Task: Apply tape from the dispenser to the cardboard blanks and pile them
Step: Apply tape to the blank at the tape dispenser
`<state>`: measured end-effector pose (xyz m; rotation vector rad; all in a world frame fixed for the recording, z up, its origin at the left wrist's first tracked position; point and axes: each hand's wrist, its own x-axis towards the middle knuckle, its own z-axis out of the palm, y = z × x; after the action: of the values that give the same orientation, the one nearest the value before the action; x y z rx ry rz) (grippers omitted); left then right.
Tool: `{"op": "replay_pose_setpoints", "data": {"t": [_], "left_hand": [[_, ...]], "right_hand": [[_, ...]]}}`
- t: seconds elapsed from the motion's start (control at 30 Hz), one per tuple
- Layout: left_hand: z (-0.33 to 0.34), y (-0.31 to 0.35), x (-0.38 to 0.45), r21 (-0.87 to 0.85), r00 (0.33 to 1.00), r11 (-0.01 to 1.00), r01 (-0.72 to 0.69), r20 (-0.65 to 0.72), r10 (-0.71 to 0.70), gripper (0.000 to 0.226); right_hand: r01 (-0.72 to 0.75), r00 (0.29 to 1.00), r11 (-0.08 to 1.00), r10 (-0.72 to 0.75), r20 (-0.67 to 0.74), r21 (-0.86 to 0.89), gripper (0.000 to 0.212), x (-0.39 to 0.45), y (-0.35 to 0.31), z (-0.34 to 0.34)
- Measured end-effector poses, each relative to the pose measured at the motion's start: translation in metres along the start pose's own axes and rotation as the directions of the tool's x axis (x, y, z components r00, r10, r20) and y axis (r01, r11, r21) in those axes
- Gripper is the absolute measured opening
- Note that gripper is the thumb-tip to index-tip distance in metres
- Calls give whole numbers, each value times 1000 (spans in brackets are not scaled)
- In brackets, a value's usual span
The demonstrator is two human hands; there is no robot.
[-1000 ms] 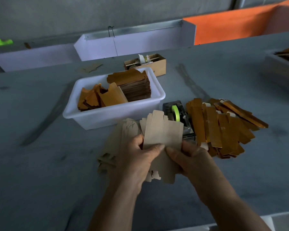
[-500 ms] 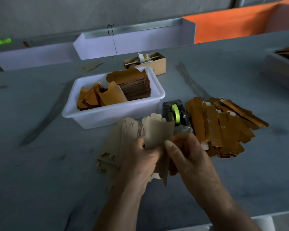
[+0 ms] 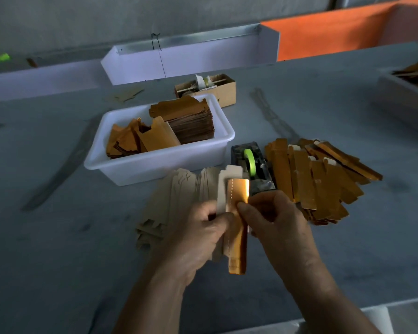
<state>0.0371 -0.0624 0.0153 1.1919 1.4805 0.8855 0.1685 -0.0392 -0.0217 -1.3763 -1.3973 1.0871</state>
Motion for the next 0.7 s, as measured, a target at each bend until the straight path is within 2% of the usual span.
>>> {"op": "replay_pose_setpoints", "data": {"t": [0.07,0.17,0.3,0.4,0.53,0.6,0.63,0.67,0.7], "left_hand": [[-1,2,-2,-8,999,1000,4,53,-4,13],[2,1,2,-12,999,1000,22,36,-22,12],[7,-3,4,-47,994,999,24,-104,-29,7],[11,-11,5,30,969,1000,-4,-246,12,7],[19,-12,4,8,940,999,-53,-338,53,6],[25,-11,3,126,906,987,-102,-398,144,10],[28,-10,0,246,877,961,-126,-426,224,12],[30,-8,-2,422,834,894,-148,-433,343,13],[33,-7,-3,602,795,784,-150,-399,458,17]], "right_hand": [[-93,994,989,86,65,115,27,1,-1,-3],[-250,951,907,163,264,339,18,0,-5,-5],[-253,957,900,177,231,354,12,3,-5,-4],[-242,966,907,193,171,344,10,4,-5,-2],[-219,975,927,192,115,305,4,6,-5,2],[-229,973,920,202,114,320,4,6,-5,3],[-239,970,910,212,116,339,6,7,-5,3],[-249,968,899,220,121,360,7,7,-6,3],[-254,967,892,222,125,375,8,8,-6,3]]}}
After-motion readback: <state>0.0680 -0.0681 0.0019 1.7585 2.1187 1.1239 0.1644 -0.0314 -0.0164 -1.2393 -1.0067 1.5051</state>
